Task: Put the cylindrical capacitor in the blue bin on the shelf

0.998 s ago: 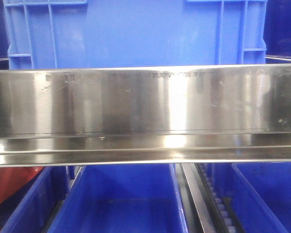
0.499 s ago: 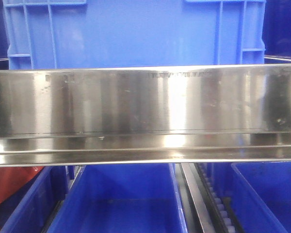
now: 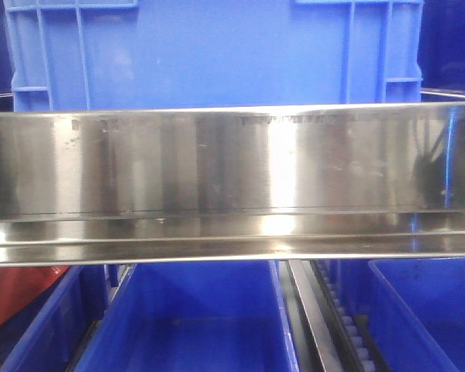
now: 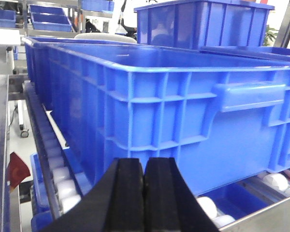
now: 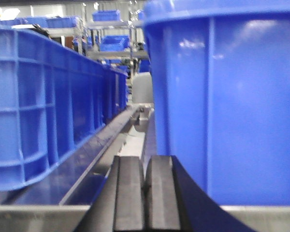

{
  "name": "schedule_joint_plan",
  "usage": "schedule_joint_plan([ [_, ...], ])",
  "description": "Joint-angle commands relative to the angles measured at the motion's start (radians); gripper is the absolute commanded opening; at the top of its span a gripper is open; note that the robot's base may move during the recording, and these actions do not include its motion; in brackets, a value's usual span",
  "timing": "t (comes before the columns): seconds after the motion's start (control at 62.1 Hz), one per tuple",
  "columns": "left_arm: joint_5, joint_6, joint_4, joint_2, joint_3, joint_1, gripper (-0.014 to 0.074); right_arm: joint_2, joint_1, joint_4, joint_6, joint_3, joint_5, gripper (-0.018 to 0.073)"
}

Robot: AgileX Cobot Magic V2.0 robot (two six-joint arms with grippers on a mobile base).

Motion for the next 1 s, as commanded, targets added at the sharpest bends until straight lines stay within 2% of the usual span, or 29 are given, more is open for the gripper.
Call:
schedule_joint_plan([
  [0.0, -0.017, 0.0, -0.007, -0.005, 0.001, -0.003, -0.0111, -0.007, -0.007, -0.016, -0.006, 0.004, 0.033, -0.0165],
  [0.869, -0.015, 0.0, 0.005, -0.005, 0.001, -0.003, -0.0111, -0.007, -0.005, -0.016, -0.006, 0.004, 0.043, -0.0165],
  [0.934, -0.015, 0.0, 0.009, -0.01, 0.012, 0.022, -0.0111, -0.007, -0.005, -0.016, -0.006, 0.004, 0.043, -0.0165],
  [0.982, -0.008, 0.0, 0.04, -0.023, 0.025, 0.062, -0.0111, -0.007, -0.005, -0.016, -0.006, 0.004, 0.043, -0.0165],
])
